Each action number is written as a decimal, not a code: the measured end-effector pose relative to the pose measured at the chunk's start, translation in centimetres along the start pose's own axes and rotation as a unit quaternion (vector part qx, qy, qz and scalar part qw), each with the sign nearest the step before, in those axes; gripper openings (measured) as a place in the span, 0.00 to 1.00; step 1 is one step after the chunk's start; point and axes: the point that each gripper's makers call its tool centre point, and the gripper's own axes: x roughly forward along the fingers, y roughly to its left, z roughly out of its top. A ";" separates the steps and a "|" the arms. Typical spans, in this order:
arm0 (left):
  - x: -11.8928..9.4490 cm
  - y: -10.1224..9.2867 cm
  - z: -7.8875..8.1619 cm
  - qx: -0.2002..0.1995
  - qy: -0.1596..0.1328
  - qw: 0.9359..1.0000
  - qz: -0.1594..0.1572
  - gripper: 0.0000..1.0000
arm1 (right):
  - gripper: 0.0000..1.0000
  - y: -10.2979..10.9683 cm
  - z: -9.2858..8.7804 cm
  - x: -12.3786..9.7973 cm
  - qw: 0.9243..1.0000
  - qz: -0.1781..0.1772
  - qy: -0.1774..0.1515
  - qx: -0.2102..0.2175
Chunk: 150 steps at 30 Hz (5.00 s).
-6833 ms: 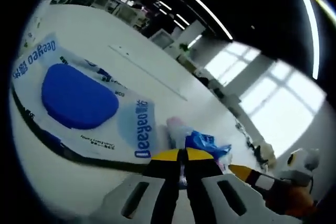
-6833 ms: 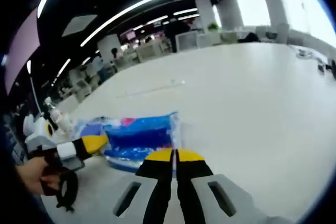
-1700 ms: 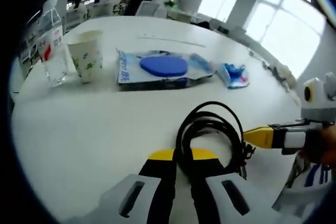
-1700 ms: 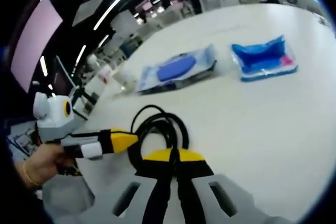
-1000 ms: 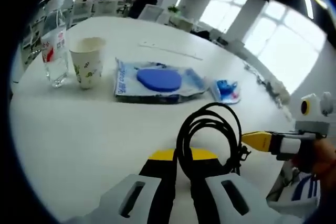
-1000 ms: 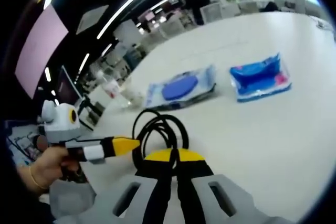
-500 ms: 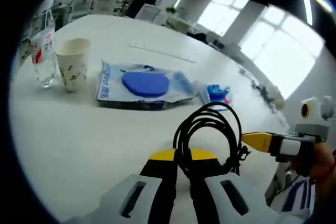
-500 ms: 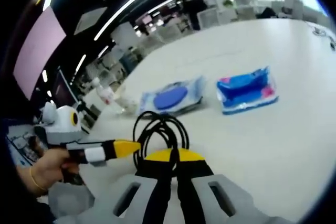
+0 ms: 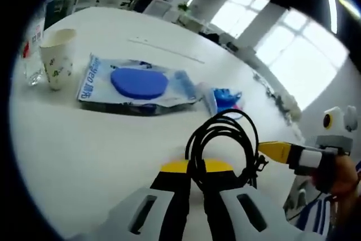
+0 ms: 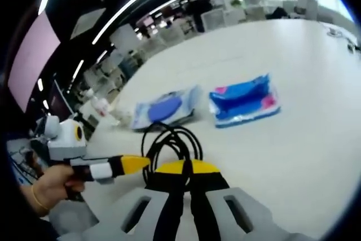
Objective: Arrange the tabletop items into an orderly group along one side of the table until the central work area is clear of visible clutter.
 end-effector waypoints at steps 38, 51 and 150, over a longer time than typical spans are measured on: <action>2.6 0.6 -1.1 0.024 0.002 1.000 0.014 0.09 | 0.04 -4.4 -2.0 3.1 0.996 -0.057 0.054 -0.036; 0.8 1.5 0.6 0.071 -0.026 0.996 0.037 0.28 | 0.29 -3.3 0.9 2.1 0.992 -0.057 0.017 -0.112; -3.6 15.6 9.1 0.051 -0.128 0.977 0.161 0.05 | 0.13 0.7 4.4 10.4 0.994 -0.032 -0.002 -0.109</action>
